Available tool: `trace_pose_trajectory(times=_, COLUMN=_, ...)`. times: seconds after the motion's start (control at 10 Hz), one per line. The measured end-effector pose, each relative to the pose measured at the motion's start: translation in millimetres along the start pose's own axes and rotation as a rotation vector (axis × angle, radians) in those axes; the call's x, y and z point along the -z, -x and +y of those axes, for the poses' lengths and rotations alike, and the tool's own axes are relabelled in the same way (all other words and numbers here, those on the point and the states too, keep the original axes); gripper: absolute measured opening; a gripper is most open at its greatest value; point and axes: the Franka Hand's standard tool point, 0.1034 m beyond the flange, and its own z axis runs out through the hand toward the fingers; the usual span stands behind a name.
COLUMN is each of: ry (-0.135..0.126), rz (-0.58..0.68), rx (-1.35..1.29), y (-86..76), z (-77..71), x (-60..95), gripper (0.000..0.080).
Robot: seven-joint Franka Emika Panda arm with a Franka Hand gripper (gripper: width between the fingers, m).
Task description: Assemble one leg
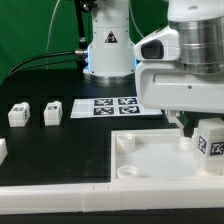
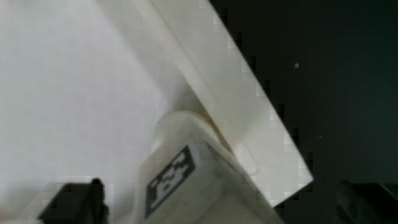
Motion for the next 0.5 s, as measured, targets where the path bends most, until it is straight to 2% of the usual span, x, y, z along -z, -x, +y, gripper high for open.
trace_pose_trajectory(times=0.3, ry=0.036, rz=0.013, rx=0.336, y=0.2, z=-1.0, x=-0.2, gripper=0.0649)
trace_pose_trajectory(times=0.5, ry=0.041, rz=0.01, rx=0.508, y=-2.1, z=3.4, x=0.0, gripper=0.0649)
